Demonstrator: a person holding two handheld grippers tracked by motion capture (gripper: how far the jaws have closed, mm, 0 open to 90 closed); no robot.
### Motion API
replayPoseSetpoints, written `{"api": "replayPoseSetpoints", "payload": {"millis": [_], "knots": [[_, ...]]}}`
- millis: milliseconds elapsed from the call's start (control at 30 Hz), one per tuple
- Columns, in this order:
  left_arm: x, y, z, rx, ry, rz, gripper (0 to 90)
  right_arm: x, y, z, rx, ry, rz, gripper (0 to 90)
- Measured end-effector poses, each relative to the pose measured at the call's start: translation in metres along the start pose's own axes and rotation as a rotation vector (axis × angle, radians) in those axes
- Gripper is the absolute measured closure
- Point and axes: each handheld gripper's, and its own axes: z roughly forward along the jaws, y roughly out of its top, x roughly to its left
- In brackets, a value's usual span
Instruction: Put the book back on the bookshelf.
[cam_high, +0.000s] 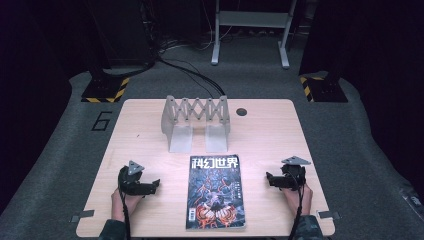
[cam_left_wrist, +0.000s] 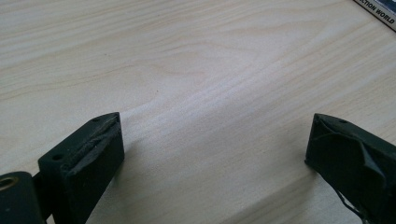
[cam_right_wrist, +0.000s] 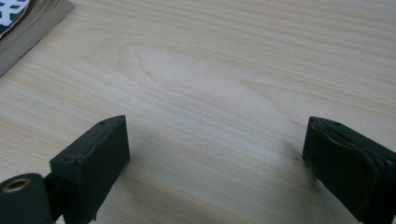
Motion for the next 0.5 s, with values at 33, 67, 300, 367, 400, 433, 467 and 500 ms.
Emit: {"api": "replayPoseSetpoints", "payload": {"millis": [33,67,300,367,400,433,467,500], "knots": [[0.000,0.000,0.000,0.001,0.000,0.001,4.2,-0.001,0.000,0.000,-0.004,0.009,-0.002,6.8],[0.000,0.000,0.000,0.001,0.000,0.001,4.3,0.000,0.000,0.000,-0.006,0.012,0.016,6.9],[-0.001,0.001,0.001,0.006,0.011,-0.009,4.2,0.000,0.000,-0.001,-0.003,0.015,0.013,6.9],[-0.002,0.004,0.000,0.026,0.018,-0.019,4.2,-0.001,0.000,-0.001,0.000,0.023,0.012,6.6],[-0.003,0.004,0.000,0.032,0.017,-0.030,3.7,-0.003,0.000,-0.003,0.014,0.049,0.019,6.1],[-0.003,0.005,-0.002,0.036,0.008,-0.043,2.3,-0.008,0.000,-0.005,0.005,0.073,0.041,6.5],[-0.004,0.005,-0.003,0.027,0.004,-0.054,1.9,-0.011,0.000,-0.007,0.000,0.091,0.066,8.1],[-0.004,0.005,-0.003,0.027,0.004,-0.054,1.9,-0.011,0.000,-0.007,0.000,0.091,0.066,8.1]]}}
